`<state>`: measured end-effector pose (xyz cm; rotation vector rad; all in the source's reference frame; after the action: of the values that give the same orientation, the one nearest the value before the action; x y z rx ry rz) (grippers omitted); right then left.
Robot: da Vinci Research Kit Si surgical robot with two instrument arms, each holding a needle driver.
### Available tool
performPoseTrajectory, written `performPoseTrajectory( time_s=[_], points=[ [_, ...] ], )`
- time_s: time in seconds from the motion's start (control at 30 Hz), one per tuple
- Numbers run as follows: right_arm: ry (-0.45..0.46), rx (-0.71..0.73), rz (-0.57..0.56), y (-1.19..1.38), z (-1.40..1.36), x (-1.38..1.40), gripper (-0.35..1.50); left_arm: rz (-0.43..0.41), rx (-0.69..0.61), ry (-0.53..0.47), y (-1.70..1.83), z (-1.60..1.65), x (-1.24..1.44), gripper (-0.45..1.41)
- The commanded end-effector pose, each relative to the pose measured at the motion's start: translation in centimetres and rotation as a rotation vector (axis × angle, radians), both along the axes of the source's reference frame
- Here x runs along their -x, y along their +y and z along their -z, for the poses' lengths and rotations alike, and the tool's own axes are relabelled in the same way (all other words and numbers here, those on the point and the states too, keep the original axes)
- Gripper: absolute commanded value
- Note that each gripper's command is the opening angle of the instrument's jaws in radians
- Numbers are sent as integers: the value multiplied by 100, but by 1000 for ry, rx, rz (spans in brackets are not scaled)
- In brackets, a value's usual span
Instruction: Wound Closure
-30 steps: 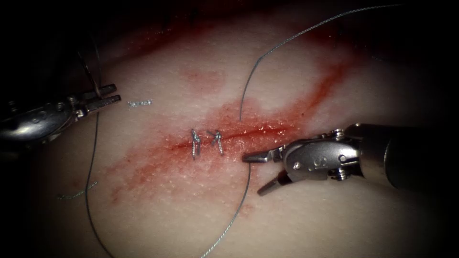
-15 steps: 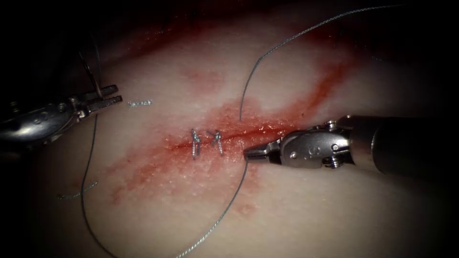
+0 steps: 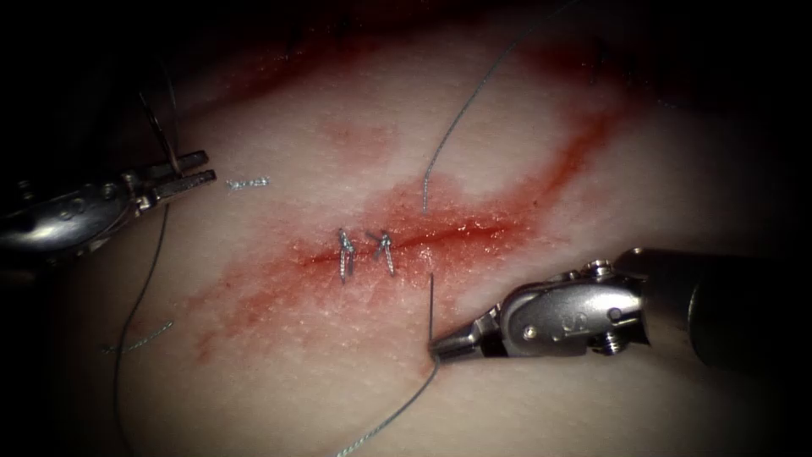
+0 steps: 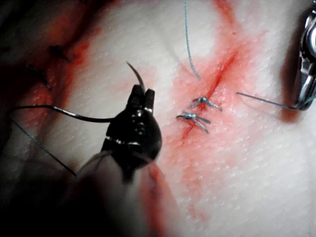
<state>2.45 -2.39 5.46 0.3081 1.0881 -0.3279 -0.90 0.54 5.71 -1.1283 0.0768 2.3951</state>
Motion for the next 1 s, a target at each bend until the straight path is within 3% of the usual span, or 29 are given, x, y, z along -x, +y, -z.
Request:
performPoseTrajectory(
  time_s=[0.03,0.37,0.53,0.57,0.6,0.67,0.73,0.8,1.0],
  points=[
    [4,-8,48,-17,7,-20,-35,-1,-1,-1,-1,-7,5,-45],
    [26,-66,269,-63,69,-45,-35,-1,-2,-1,-1,-6,5,-45],
    [76,-59,267,-54,74,-50,-35,0,-1,0,-1,-6,5,-45],
    [82,-46,244,-51,74,-50,-28,0,-1,0,-1,-6,5,-45],
    [84,-31,215,-47,73,-49,12,0,-1,0,-1,-6,5,-45],
    [91,-23,124,-27,71,-47,74,0,-2,0,-1,-6,5,-43],
    [116,7,37,-11,71,-43,106,0,-2,0,-1,-6,5,-43],
    [132,55,-66,14,70,-35,123,0,-2,0,-1,-6,5,-43],
    [131,162,-217,62,62,-1,130,0,-1,0,-1,-6,5,-42]
  ],
)
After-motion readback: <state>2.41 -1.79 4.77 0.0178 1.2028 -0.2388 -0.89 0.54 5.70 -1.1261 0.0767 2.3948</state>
